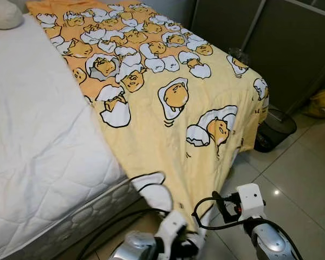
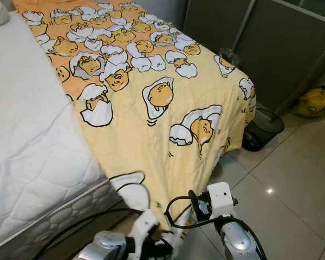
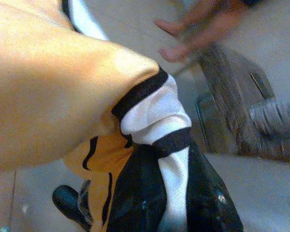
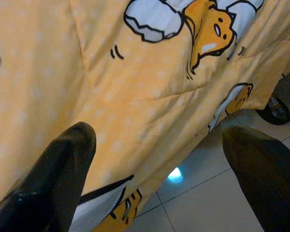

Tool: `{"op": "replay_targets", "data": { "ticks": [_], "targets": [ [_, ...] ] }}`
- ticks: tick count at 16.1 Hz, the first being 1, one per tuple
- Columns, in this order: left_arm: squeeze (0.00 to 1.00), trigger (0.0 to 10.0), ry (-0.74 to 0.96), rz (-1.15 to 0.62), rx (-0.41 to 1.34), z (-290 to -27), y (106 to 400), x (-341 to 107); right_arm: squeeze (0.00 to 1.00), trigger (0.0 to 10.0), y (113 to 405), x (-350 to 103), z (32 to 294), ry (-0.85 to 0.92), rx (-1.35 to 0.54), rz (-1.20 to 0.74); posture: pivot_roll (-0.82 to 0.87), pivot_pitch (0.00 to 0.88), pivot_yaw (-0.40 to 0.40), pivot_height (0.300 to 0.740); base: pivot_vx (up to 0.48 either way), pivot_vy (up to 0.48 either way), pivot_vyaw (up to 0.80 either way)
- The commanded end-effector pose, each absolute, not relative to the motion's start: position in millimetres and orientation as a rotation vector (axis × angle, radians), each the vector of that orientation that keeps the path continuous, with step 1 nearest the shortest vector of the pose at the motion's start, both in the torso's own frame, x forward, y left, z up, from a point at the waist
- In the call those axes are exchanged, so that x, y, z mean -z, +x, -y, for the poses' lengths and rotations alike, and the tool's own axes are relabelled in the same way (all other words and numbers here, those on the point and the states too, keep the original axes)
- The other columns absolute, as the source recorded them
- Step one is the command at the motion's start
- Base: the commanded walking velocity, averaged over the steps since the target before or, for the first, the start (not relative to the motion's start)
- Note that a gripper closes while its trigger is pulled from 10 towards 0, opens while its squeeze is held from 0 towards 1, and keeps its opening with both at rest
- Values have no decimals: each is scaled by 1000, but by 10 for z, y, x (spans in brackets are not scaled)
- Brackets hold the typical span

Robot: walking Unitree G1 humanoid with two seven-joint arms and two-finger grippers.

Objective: Clean up the room

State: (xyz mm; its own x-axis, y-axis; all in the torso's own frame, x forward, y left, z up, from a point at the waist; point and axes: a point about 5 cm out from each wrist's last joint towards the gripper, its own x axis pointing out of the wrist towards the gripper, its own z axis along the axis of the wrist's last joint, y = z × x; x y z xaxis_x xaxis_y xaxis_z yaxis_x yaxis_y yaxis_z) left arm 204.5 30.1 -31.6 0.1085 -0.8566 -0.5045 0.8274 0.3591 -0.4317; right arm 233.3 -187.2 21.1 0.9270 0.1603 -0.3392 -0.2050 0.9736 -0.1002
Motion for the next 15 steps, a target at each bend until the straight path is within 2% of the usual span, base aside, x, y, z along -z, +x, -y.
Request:
{"op": "replay_targets", "data": {
  "ticks": [1, 2, 3, 4, 6, 9, 10, 11, 12, 13, 15],
  "targets": [
    [0, 10000, -104, -780, 1383, 143, 1727, 310, 0, 10000, 2321, -189, 1890, -156, -201, -354, 42, 96, -115, 740, 0, 0, 0],
    [847, 10000, -98, -785, 1343, 115, 1760, 318, 0, 10000, 2332, -198, 1903, -146, -195, -352, 39, 88, -112, 740, 0, 0, 0],
    [1000, 10000, -97, -772, 1292, 86, 1813, 312, 0, 10000, 2353, -242, 1961, -113, -155, -333, 40, 79, -108, 740, 0, 0, 0],
    [1000, 10000, -93, -757, 1243, 55, 1867, 308, 0, 10000, 2364, -284, 2014, -98, -124, -311, 42, 74, -106, 740, 0, 0, 0],
    [1000, 10000, 0, -714, 1016, -314, 2065, 371, 0, 10000, 2305, -370, 2203, -78, -32, -271, 47, 52, -96, 740, 0, 0, 0],
    [1000, 10000, -37, -725, 938, -589, 2002, 427, 0, 10000, 2185, -288, 2281, -77, -11, -309, 58, 41, -84, 740, 0, 0, 0],
    [1000, 10000, -38, -718, 921, -607, 2007, 425, 0, 10000, 2181, -281, 2287, -77, -7, -311, 58, 41, -84, 740, 0, 0, 0],
    [1000, 10000, -49, -656, 813, -680, 2135, 367, 0, 10000, 2232, -283, 2279, -67, 11, -301, 74, 25, -72, 740, 0, 0, 0],
    [0, 10000, -53, -509, 634, -796, 2425, 186, 0, 10000, 2376, -355, 2254, -46, 39, -258, 91, 7, -64, 740, 0, 0, 0],
    [0, 10000, 29, -332, 476, -915, 2693, -67, 0, 10000, 2515, -463, 2210, -39, 50, -208, 103, 0, -54, 740, 0, 0, 0],
    [0, 10000, -17, -120, 299, -1093, 3010, -500, 0, 10000, 2729, -657, 2139, -27, 62, -121, 119, 0, -44, 740, 0, -231, 0]
  ]
}}
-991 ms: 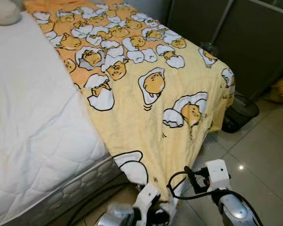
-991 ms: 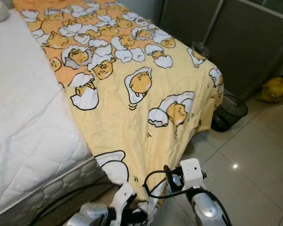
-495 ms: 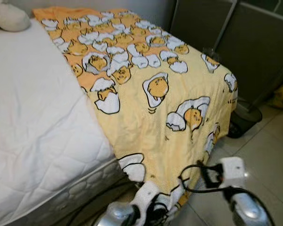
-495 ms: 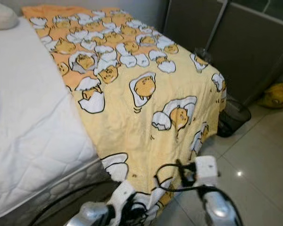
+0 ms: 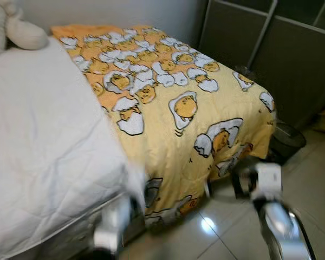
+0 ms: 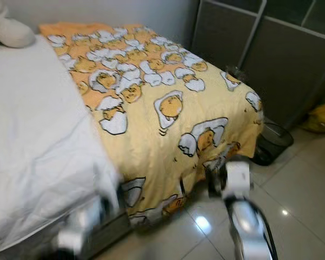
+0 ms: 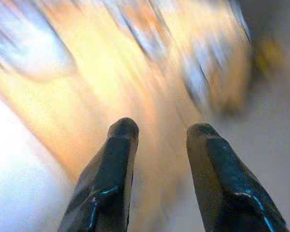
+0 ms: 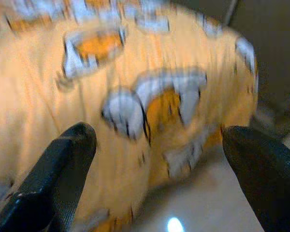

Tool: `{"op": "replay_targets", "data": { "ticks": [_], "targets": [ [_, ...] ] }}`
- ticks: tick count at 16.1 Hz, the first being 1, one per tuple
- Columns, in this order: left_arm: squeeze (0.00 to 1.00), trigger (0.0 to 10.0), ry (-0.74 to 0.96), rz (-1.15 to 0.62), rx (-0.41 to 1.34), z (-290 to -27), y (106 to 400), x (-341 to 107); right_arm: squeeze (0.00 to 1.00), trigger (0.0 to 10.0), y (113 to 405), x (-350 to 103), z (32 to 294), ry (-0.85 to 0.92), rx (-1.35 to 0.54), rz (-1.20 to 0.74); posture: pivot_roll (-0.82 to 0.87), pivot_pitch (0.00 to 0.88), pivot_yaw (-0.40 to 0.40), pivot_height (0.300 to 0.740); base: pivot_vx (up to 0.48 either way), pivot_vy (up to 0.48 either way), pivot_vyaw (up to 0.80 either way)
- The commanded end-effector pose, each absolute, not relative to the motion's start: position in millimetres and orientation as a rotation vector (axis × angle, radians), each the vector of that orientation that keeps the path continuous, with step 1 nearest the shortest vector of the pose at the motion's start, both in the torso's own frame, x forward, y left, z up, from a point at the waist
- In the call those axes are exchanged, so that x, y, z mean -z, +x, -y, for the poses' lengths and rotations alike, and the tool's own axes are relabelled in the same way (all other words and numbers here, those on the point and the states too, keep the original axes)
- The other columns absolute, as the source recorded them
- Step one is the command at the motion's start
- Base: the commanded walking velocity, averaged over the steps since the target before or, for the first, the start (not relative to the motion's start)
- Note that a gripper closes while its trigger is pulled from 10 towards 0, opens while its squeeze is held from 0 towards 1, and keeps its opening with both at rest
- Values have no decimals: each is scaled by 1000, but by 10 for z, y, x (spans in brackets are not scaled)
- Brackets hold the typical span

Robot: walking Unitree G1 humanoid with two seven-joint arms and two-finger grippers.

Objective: Clean up the room

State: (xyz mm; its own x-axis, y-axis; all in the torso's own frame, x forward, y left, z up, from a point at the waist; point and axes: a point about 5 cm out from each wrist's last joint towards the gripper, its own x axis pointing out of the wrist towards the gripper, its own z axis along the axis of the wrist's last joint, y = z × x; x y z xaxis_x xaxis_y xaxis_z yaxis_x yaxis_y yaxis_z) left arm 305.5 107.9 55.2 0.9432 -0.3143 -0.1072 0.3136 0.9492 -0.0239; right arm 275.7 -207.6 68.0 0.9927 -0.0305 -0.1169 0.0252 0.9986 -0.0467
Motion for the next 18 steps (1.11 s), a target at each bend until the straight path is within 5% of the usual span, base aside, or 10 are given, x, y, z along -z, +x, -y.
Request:
{"op": "replay_targets", "data": {
  "ticks": [1, 7, 12, 18],
  "targets": [
    [0, 10000, -31, -87, 216, -1189, 3118, -630, 0, 10000, 2798, -700, 2109, -27, 63, -102, 125, 0, -40, 740, 0, -454, 681],
    [0, 10000, -53, -102, 14, -1280, 3315, -736, 0, 10000, 2903, -680, 2064, -36, 72, -89, 120, 0, -19, 740, 0, -449, 584],
    [0, 10000, 35, -165, 60, -1125, 3313, -643, 0, 10000, 2879, -650, 2088, -42, 73, -88, 99, 0, -10, 740, 0, -259, 479],
    [0, 10000, -26, -132, -14, -1223, 3383, -722, 0, 10000, 2885, -655, 2040, -39, 46, -76, 88, 0, -7, 740, 381, -282, 460]
  ]
}}
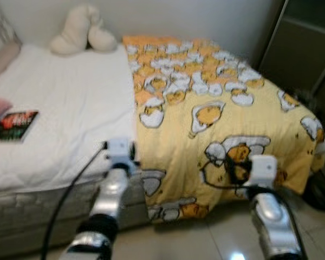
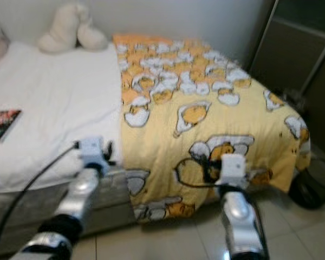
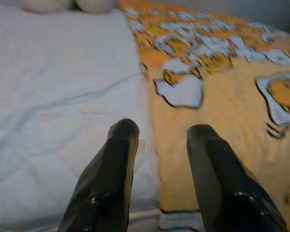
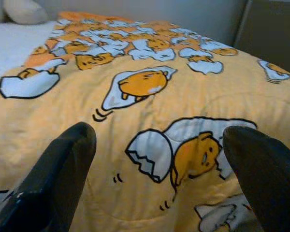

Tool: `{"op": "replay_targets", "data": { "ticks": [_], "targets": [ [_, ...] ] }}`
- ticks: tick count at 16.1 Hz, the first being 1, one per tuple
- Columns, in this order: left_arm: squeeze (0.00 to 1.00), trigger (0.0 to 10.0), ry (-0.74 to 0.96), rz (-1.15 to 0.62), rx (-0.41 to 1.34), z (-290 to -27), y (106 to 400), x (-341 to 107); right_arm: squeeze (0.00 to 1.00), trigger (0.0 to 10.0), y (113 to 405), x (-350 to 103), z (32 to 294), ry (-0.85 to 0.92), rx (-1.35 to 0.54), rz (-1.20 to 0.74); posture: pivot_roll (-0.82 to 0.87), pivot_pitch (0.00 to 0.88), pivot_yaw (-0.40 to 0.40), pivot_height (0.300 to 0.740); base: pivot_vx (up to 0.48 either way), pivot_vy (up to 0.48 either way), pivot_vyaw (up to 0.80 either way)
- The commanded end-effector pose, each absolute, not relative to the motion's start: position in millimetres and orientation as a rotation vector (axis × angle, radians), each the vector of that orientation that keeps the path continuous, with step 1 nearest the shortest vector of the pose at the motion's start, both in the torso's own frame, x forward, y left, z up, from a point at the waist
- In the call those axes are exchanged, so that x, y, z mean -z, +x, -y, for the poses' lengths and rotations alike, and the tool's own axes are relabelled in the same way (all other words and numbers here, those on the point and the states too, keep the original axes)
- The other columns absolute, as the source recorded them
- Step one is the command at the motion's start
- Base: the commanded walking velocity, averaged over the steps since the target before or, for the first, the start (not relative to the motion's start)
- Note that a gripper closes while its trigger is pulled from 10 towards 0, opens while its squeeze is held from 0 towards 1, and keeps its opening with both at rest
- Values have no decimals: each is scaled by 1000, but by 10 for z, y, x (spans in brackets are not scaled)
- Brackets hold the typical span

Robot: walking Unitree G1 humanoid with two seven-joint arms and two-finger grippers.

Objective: Clean up the room

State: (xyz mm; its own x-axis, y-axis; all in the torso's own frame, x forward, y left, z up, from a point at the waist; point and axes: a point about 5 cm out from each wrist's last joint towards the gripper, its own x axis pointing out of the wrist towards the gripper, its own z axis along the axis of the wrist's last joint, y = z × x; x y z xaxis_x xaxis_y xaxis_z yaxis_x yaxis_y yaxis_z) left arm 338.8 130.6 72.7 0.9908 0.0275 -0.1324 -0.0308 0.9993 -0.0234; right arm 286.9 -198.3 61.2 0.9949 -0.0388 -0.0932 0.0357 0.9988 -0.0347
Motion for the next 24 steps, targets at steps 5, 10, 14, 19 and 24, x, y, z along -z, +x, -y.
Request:
{"op": "replay_targets", "data": {
  "ticks": [5, 10, 14, 19, 24],
  "targets": [
    [0, 10000, -60, -134, -18, -1206, 3379, -701, 0, 10000, 2889, -643, 2064, -54, 22, -88, 93, 0, -20, 740, 413, -103, 449],
    [0, 10000, -76, -127, 34, -1100, 3372, -699, 0, 10000, 2940, -667, 2042, -65, 4, -84, 92, 0, -19, 740, 436, 0, 443],
    [0, 10000, -75, -112, 32, -1121, 3411, -743, 0, 10000, 2943, -664, 2036, -68, 1, -81, 90, 0, -19, 740, 456, 0, 438],
    [0, 10000, -25, -76, 63, -1101, 3406, -772, 0, 10000, 2901, -677, 2081, -62, 34, -59, 87, 0, -20, 740, 471, 0, 438],
    [0, 10000, 31, 1, 129, -1026, 3417, -887, 0, 10000, 2876, -699, 2204, -59, 101, -43, 85, 0, -15, 740, 470, 0, 438]
  ]
}}
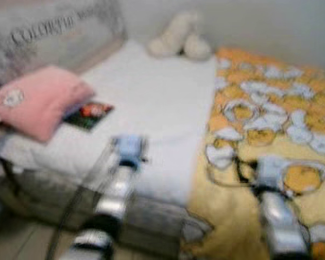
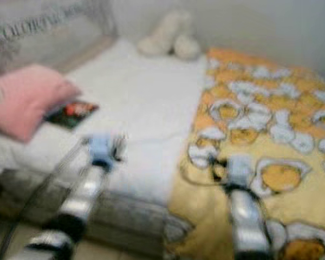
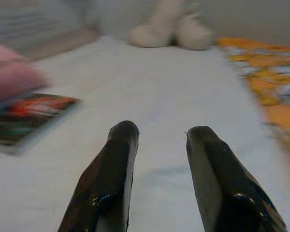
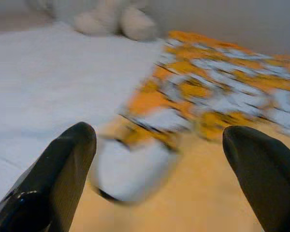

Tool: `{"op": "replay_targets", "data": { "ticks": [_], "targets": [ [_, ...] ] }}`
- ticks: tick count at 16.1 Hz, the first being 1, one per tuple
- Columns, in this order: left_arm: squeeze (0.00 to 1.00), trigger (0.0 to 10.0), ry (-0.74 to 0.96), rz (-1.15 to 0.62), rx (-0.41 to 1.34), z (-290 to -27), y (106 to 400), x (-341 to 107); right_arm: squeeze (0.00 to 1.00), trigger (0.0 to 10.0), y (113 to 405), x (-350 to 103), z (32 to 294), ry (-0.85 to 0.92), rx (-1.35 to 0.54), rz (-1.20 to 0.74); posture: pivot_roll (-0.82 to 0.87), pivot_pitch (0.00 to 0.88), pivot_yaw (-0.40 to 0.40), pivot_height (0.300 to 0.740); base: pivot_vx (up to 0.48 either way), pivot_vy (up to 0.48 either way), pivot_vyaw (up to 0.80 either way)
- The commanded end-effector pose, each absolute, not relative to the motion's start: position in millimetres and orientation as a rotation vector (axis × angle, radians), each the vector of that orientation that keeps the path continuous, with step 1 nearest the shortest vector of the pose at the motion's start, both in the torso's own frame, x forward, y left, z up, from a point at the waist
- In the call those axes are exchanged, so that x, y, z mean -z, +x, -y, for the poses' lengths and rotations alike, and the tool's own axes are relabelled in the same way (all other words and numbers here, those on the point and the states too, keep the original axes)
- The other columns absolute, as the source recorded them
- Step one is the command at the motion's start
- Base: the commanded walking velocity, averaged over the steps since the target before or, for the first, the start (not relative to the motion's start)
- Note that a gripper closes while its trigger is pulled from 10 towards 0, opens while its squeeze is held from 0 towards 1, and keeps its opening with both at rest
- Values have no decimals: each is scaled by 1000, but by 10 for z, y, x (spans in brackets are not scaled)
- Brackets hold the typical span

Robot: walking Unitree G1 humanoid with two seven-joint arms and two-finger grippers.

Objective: Clean up the room

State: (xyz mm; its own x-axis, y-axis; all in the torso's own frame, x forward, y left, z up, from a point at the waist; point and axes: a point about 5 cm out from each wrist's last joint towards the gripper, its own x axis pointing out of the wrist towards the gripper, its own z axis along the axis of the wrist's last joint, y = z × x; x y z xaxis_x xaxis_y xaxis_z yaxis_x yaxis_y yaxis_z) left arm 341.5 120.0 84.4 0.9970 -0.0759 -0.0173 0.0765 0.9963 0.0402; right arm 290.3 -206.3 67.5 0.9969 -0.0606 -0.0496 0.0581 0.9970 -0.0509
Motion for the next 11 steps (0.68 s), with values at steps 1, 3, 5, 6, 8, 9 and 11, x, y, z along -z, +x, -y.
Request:
{"op": "replay_targets", "data": {
  "ticks": [1, 3, 5, 6, 8, 9, 11],
  "targets": [
    [0, 10000, 30, 0, 137, -1024, 3402, -876, 0, 10000, 2850, -679, 2260, -67, 140, -52, 85, 0, -12, 740, 469, 0, 438],
    [0, 10000, 52, 12, 152, -1023, 3372, -867, 0, 10000, 2848, -643, 2395, -79, 236, -81, 96, 0, -3, 740, 471, 0, 463],
    [0, 10000, 89, 29, 160, -1099, 3284, -857, 0, 10000, 2941, -600, 2607, -61, 343, -145, 134, 108, 11, 740, 0, 0, 0],
    [0, 10000, 109, 37, 174, -1132, 3242, -861, 0, 10000, 2960, -575, 2666, -43, 373, -174, 163, 164, 16, 740, 0, 0, 0],
    [0, 10000, 128, 80, 292, -1075, 3142, -918, 0, 10000, 2977, -494, 2765, -34, 425, -251, 191, 238, 26, 740, 0, 0, 0],
    [0, 10000, 118, 126, 397, -970, 3056, -998, 0, 10000, 2968, -458, 2807, -29, 451, -285, 206, 278, 30, 740, 0, 0, 0],
    [0, 10000, 16, 204, 704, -603, 2774, -1244, 0, 10000, 2906, -357, 2931, -24, 523, -383, 224, 333, 26, 740, 0, 0, 0]
  ]
}}
